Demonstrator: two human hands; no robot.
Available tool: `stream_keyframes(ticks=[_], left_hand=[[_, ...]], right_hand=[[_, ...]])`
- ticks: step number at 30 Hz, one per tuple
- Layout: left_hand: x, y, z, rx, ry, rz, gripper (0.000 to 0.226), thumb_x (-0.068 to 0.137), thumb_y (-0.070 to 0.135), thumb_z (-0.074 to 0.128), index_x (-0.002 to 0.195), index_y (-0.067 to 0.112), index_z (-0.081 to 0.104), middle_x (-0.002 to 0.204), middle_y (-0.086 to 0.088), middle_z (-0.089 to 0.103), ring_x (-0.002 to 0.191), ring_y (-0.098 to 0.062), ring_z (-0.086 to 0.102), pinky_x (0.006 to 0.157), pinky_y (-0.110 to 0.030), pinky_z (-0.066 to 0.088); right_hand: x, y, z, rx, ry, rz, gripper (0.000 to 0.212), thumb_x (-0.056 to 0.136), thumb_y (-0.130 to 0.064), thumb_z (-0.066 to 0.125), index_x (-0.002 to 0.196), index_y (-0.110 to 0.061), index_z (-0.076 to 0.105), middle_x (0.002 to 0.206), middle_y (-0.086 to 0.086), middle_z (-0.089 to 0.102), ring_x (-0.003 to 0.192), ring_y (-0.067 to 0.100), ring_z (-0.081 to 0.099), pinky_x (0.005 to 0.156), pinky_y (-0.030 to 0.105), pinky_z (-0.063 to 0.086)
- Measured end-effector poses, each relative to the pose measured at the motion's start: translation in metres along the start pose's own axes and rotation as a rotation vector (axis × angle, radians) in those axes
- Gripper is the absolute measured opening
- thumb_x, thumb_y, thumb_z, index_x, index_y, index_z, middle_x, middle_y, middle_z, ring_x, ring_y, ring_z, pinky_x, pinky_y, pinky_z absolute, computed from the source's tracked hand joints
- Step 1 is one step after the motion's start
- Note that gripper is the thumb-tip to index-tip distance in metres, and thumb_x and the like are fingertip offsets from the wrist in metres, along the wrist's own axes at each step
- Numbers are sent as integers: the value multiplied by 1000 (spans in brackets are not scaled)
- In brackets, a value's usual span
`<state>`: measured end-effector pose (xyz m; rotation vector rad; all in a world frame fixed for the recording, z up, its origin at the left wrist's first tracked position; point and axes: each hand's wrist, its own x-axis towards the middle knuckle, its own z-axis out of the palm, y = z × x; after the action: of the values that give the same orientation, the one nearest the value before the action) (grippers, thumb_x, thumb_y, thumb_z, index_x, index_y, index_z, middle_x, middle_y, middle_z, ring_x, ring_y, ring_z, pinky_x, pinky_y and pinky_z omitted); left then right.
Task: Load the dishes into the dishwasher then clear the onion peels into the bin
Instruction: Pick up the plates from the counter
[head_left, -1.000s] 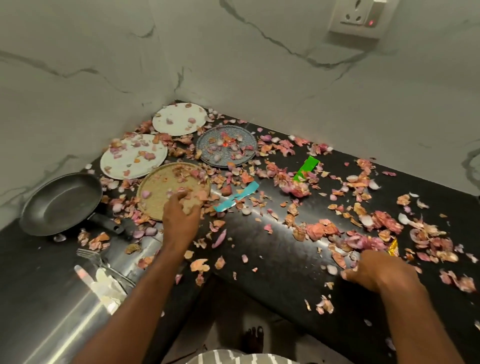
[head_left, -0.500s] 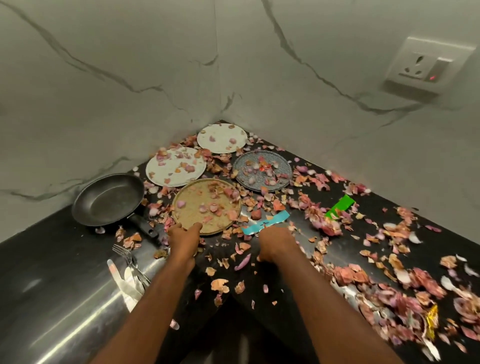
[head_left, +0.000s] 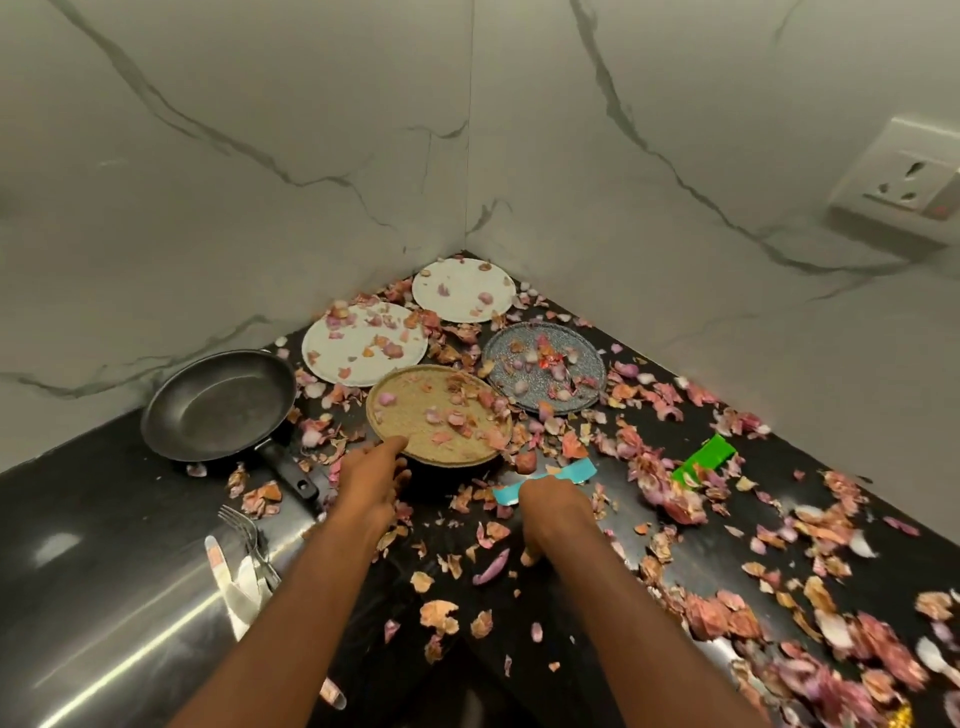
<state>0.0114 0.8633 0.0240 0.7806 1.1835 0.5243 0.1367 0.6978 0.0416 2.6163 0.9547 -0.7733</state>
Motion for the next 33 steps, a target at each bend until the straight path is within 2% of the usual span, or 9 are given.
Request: stream_keyframes(ticks=[7, 12, 13, 15, 17, 20, 23, 27, 33], left_hand=[[-44, 11, 21, 11, -107, 192, 11, 96, 8, 67, 106, 9, 63, 104, -11, 75, 89, -20, 73, 72, -30, 56], [-76, 18, 25, 181, -132, 419, 13, 94, 12, 70, 97, 6, 60, 98, -18, 73, 83, -26, 76, 83, -47, 63], [-81, 20, 27, 202, -138, 461, 14, 94, 12, 71, 95, 7, 58, 95, -19, 72, 83, -27, 76, 82, -47, 64], [-91, 23, 31, 220, -163, 519, 20, 91, 15, 75, 88, 12, 56, 92, -23, 70, 83, -32, 76, 80, -51, 64], [-96, 23, 37, 219, -187, 517, 23, 89, 19, 77, 85, 15, 55, 90, -27, 66, 83, -40, 73, 81, -59, 62], [-101, 16, 49, 223, -267, 459, 21, 90, 17, 76, 86, 13, 55, 82, -19, 65, 78, -37, 70, 82, -63, 60], [-103, 9, 60, 300, -376, 462, 23, 90, 23, 75, 83, 14, 56, 78, -15, 61, 75, -35, 62, 81, -62, 59], [-95, 17, 70, 311, -432, 475, 23, 97, 24, 71, 82, 14, 57, 79, -20, 63, 74, -40, 65, 73, -50, 61], [-45, 33, 94, 348, -331, 418, 25, 102, 34, 65, 97, 10, 63, 84, -3, 63, 74, -14, 58, 66, -31, 52]], right_hand=[[-3, 7, 3, -51, 63, -53, 39, 91, -24, 79, 125, -11, 67, 122, 7, 71, 111, 25, 68, 87, 36, 56], [-27, 31, 22, 197, 118, -59, 69, 79, -44, 87, 135, -15, 59, 134, 7, 65, 121, 26, 63, 98, 39, 55], [-32, 35, 24, 293, 101, -37, 91, 77, -50, 87, 150, -14, 44, 149, 11, 54, 134, 28, 55, 107, 40, 51], [-44, 40, 18, 460, 29, -51, 144, 69, -63, 88, 165, -14, -7, 172, 18, -3, 159, 34, 11, 127, 46, 25], [-58, 38, 0, 553, 86, -209, 155, 64, -71, 85, 158, -30, -31, 166, 3, -33, 157, 24, -18, 129, 48, 5], [-75, 25, -18, 743, 329, -437, 119, 78, -60, 81, 162, -50, -3, 170, -15, 21, 150, 10, 33, 123, 42, 34], [-80, 18, -13, 647, 658, -441, 63, 97, -25, 68, 150, -44, 42, 130, -15, 67, 108, 4, 64, 94, 31, 57], [-94, 24, -23, 528, 702, -334, 32, 100, -23, 55, 130, -31, 57, 92, -14, 66, 74, 8, 61, 72, 32, 57], [-108, 23, -43, 425, 604, -263, 20, 106, -31, 47, 125, -30, 49, 95, -11, 65, 78, 11, 61, 77, 36, 57]])
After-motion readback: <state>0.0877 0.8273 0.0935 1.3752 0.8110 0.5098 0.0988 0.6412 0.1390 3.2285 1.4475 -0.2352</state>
